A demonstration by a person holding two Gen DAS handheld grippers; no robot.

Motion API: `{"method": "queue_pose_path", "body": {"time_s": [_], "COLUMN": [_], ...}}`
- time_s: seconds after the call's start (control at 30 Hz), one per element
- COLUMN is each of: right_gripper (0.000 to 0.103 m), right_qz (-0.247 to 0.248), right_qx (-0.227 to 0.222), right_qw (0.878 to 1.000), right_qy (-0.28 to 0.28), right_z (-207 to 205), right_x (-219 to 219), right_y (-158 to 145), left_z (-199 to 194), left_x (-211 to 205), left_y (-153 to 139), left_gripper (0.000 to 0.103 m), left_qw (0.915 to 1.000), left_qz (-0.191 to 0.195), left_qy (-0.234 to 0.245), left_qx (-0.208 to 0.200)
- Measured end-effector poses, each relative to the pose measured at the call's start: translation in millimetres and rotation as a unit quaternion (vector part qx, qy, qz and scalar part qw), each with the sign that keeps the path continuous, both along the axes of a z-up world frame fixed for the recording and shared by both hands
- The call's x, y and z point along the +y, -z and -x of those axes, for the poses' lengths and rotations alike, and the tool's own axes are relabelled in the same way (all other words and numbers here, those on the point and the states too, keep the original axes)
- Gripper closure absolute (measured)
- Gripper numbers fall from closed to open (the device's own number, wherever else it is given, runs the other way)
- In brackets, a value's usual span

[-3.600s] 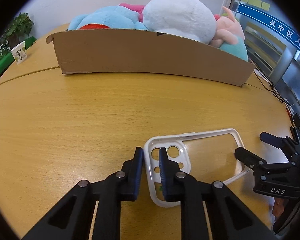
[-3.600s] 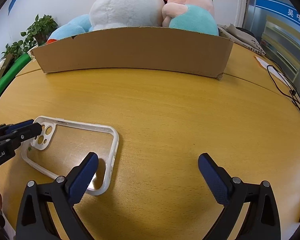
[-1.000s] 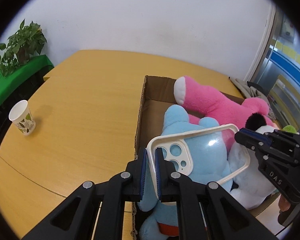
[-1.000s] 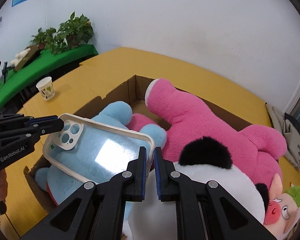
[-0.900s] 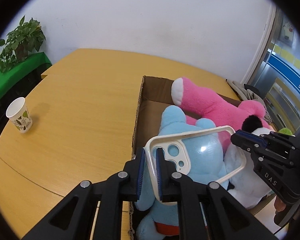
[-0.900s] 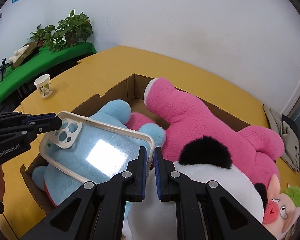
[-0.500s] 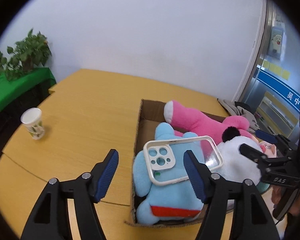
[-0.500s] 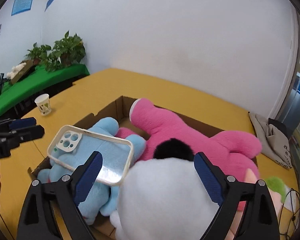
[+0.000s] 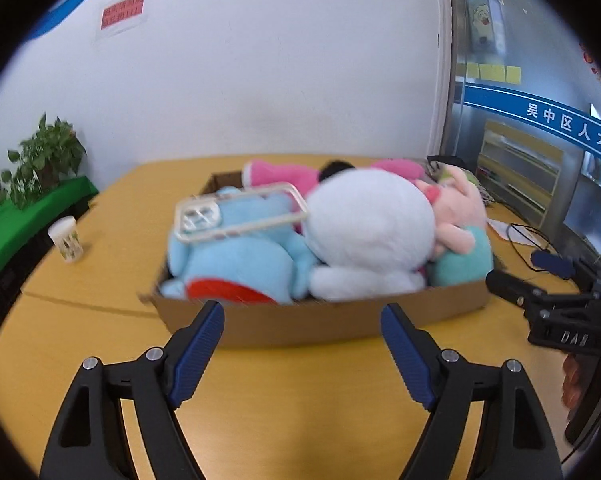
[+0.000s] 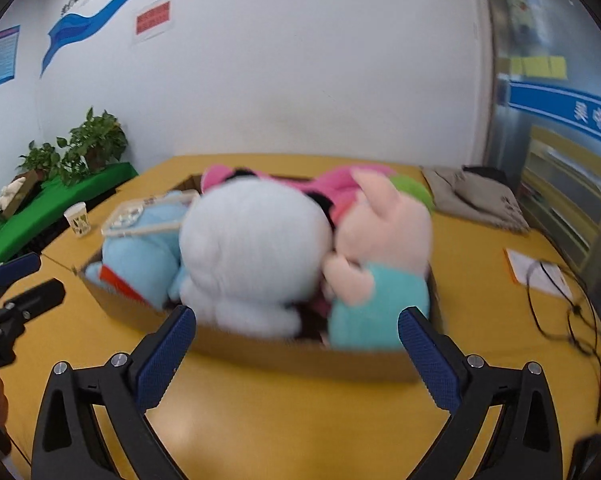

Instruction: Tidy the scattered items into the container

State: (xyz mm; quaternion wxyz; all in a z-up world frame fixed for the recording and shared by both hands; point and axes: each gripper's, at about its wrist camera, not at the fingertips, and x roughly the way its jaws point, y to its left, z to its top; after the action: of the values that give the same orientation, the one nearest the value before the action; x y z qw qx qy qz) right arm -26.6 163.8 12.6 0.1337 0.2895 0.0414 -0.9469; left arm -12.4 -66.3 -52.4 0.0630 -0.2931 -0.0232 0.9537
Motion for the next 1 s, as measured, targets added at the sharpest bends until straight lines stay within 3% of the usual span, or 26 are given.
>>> {"method": "queue_pose_path", "body": {"time_s": [0.3, 0.53, 1.0], "right_gripper": [0.0, 0.0, 0.0], "right_qz": [0.001, -0.009, -0.022], "right_qx": [-0.023, -0.021, -0.036], "right_qw": [0.999, 0.999, 0.998], "right_qy": [0.04, 0.027, 0.038], "right_z": [-31.7, -41.0, -35.9], "right_x": [32.4, 24.2, 21.3], "right_y": [19.5, 21.0, 26.6], "left_z": [-12.9, -15.8, -11.3], "left_x": [24.2, 14.7, 18.2], "left_y": [3.4, 5.8, 8.2], "left_gripper": [0.022, 0.022, 0.022], "left_qw": [1.0, 0.9996, 0.9997], "left_qz": [0.009, -0.011, 0.005], "left_qy": [-0.002, -0.024, -0.02], "left_qx": [-0.002, -0.006, -0.011]}}
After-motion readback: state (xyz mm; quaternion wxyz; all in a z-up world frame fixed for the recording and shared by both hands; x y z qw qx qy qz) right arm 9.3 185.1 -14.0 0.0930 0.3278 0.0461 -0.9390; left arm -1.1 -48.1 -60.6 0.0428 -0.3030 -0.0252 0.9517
